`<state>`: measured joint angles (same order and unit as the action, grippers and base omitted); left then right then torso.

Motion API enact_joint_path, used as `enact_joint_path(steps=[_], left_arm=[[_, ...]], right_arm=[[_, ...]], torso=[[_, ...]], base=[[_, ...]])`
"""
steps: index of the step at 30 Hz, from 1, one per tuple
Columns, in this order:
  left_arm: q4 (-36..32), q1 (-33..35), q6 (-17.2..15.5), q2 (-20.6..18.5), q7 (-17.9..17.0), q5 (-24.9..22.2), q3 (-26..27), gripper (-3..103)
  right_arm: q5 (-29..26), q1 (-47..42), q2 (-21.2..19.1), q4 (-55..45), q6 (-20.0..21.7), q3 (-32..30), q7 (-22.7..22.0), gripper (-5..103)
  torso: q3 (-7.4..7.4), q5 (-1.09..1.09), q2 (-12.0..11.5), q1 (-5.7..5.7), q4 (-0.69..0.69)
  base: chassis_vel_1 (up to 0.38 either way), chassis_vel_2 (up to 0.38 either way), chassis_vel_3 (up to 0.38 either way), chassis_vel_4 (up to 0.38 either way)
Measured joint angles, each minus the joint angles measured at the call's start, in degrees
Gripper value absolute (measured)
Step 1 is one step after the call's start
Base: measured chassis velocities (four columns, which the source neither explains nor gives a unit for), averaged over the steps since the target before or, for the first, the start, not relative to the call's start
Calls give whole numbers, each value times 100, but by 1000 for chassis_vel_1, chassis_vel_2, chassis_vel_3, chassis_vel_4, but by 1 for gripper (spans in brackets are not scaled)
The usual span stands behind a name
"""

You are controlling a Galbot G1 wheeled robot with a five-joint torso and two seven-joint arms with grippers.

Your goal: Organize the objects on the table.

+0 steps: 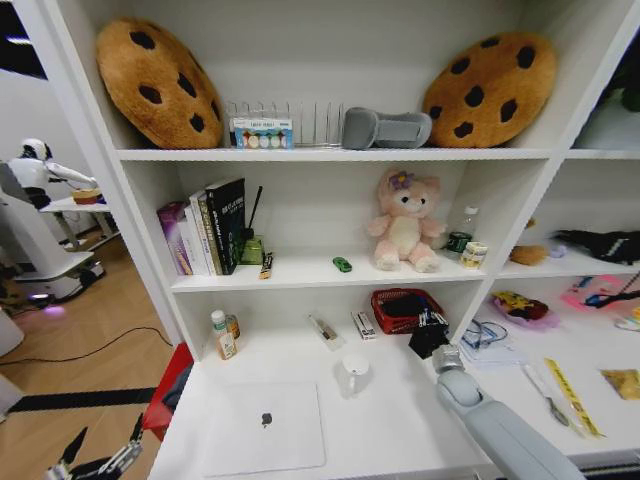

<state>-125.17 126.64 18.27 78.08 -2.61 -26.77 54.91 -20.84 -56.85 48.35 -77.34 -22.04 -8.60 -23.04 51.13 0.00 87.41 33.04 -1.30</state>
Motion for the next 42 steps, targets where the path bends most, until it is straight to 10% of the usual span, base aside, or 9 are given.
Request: enact_joint_path(steps=[14, 21, 42], left_arm=[[0, 0, 0, 0, 0, 0, 0, 100], [1, 0, 0, 0, 0, 0, 0, 100], [0, 0, 0, 0, 0, 0, 0, 100]], right_arm=[[-19, -867, -241, -1055, 114, -574, -160, 73], [-157, -2881, -71, -2855, 231, -1866, -203, 100], [368, -6537, 1292, -4275, -1154, -3607, 245, 100]], torso=[[0, -1, 0, 0, 0], [-1, 0, 0, 0, 0], [-1, -1, 1, 1, 0]], base=[[0, 0, 0, 0], [0, 0, 0, 0], [0, 0, 0, 0]])
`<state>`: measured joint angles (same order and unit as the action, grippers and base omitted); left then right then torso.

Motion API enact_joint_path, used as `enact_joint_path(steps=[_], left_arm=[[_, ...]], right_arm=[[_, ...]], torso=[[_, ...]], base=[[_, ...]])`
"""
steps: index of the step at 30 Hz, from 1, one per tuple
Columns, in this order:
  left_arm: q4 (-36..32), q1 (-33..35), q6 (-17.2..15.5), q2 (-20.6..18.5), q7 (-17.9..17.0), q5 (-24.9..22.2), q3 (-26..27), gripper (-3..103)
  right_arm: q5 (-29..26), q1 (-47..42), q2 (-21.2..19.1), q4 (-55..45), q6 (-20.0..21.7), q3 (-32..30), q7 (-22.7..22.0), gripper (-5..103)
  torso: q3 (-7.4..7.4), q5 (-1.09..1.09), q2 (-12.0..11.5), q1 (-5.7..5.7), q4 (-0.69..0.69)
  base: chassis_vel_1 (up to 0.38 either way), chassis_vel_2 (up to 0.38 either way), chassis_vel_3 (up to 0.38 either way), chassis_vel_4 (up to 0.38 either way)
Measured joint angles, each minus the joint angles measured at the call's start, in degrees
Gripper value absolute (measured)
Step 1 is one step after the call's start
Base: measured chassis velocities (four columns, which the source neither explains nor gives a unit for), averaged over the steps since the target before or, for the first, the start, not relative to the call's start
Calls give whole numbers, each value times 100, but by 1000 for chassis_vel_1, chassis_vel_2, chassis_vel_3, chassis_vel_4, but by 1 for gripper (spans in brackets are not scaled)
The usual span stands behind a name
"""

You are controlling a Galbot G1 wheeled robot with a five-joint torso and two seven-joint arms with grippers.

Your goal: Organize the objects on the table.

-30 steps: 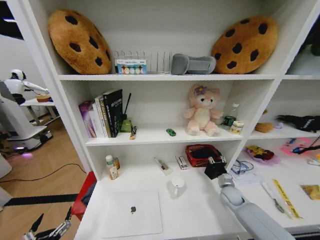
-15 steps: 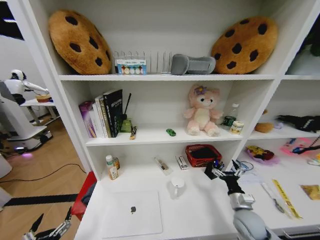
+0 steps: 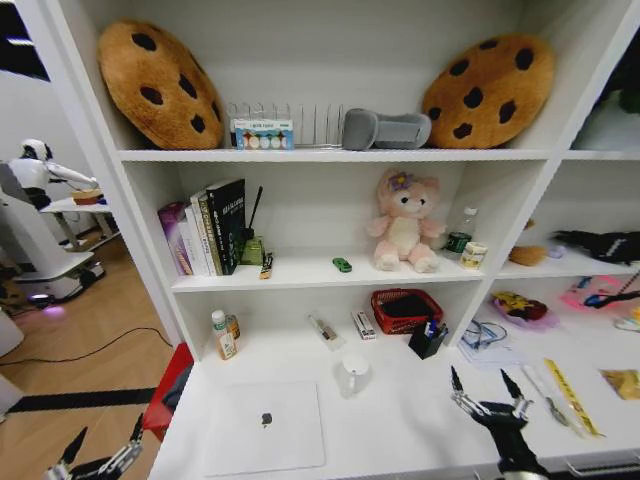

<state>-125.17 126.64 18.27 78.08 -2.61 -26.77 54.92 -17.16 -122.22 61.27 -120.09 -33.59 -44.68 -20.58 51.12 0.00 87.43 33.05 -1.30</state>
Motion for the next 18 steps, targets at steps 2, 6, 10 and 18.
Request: enact_joint_path(steps=[2, 6, 10, 18], left_arm=[[0, 0, 0, 0, 0, 0, 0, 100], [0, 0, 0, 0, 0, 0, 0, 100], [0, 0, 0, 0, 0, 0, 0, 100], [0, 0, 0, 0, 0, 0, 0, 100]], right_arm=[[72, -44, 54, 27, -58, -6, 0, 100], [250, -24, 215, 161, -160, 90, -9, 100], [382, 41, 355, 250, -182, 283, -10, 100], [401, 157, 419, 407, -209, 421, -12, 100]], torso=[[0, 0, 0, 0, 0], [0, 1, 0, 0, 0], [0, 1, -1, 1, 1], [0, -1, -1, 0, 0]], base=[[0, 0, 0, 0], [0, 0, 0, 0], [0, 0, 0, 0], [-26, -20, 18, 30]])
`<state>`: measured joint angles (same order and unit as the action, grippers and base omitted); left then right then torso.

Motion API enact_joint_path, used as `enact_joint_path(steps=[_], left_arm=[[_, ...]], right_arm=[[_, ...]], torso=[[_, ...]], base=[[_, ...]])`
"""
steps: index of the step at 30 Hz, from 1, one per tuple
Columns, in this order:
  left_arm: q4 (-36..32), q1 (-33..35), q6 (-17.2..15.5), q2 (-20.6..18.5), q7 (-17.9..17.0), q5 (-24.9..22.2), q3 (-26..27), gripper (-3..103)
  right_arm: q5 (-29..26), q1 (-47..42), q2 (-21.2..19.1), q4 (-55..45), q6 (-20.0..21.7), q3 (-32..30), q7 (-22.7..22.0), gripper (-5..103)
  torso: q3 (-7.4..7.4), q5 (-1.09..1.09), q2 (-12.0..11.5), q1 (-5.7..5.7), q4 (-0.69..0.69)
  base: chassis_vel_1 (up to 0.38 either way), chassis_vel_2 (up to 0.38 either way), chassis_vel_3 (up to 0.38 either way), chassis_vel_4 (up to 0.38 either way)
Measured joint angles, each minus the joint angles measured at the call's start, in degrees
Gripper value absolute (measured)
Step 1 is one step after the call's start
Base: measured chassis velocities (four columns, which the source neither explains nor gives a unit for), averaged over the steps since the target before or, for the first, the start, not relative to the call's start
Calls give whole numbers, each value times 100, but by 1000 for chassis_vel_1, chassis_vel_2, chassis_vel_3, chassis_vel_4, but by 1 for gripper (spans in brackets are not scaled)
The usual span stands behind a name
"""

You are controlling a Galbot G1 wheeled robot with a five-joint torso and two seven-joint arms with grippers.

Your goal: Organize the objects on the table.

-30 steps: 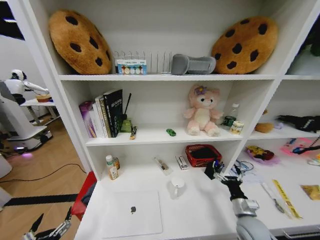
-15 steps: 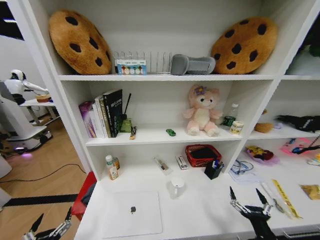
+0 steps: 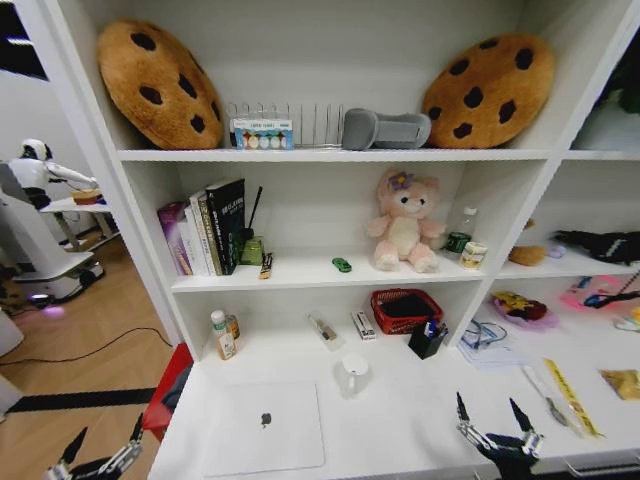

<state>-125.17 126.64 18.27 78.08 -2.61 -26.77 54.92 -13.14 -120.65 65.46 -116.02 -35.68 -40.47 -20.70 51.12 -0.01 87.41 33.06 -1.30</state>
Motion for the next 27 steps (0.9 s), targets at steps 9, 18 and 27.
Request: enact_joint_path(steps=[9, 18, 27], left_arm=[[0, 0, 0, 1, 0, 0, -1, 100], [0, 0, 0, 0, 0, 0, -2, 100], [0, 0, 0, 0, 0, 0, -1, 100]], right_arm=[[-194, 88, -118, 140, -47, -29, -4, 100], [-203, 117, -135, 165, -69, -24, -4, 100], [-314, 59, -131, 92, -66, -1, 0, 100]], torso=[[1, 1, -1, 0, 2], [1, 0, -1, 0, 1], [0, 2, 0, -1, 2]], base=[[-162, -161, 174, 171], [-185, -190, 193, 195], [-160, -162, 140, 151]])
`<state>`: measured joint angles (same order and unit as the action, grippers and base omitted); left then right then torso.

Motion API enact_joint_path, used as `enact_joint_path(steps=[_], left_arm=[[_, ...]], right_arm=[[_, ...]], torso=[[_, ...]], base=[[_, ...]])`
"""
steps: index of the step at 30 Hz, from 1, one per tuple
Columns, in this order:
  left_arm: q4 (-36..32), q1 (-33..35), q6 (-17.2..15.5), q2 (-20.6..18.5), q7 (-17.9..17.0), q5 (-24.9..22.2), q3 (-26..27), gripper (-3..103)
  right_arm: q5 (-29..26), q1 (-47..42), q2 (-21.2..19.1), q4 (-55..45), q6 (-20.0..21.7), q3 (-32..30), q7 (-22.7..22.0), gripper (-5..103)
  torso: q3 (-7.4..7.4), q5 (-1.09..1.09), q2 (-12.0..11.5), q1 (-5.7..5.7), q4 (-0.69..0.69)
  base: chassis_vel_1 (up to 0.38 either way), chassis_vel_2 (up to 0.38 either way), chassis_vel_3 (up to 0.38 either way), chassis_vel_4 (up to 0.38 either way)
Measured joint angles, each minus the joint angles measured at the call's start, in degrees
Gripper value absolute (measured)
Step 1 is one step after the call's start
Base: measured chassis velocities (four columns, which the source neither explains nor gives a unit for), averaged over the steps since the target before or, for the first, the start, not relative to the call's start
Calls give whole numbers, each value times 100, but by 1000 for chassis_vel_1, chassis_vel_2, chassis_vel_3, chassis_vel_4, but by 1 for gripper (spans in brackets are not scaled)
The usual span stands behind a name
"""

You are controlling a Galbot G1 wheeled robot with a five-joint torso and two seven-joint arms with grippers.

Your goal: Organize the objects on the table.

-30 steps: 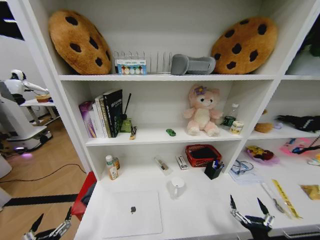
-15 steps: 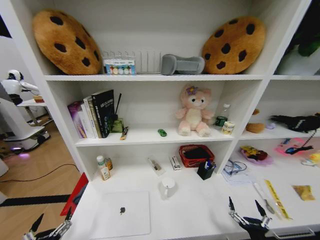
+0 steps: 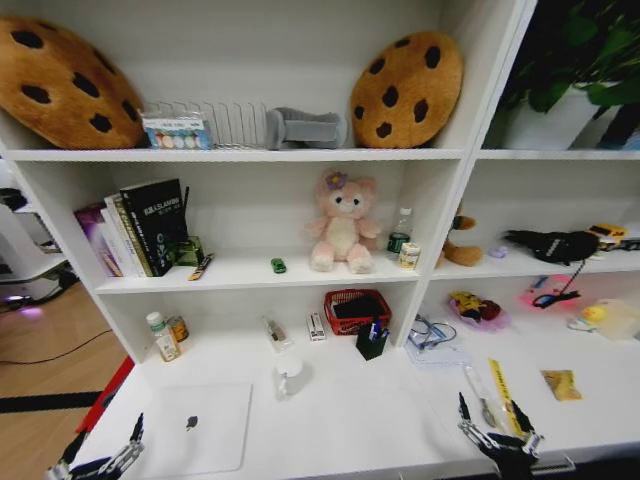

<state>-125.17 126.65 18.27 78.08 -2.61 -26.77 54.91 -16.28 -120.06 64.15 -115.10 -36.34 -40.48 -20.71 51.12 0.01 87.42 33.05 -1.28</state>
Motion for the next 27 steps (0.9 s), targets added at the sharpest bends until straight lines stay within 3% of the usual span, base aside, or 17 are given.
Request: enact_joint_path(steps=[27], left_arm=[[0, 0, 0, 0, 0, 0, 1, 100]], right_arm=[[29, 25, 11, 100, -38, -30, -3, 100]], torso=[[1, 0, 0, 1, 0]], base=[[-179, -169, 171, 175]])
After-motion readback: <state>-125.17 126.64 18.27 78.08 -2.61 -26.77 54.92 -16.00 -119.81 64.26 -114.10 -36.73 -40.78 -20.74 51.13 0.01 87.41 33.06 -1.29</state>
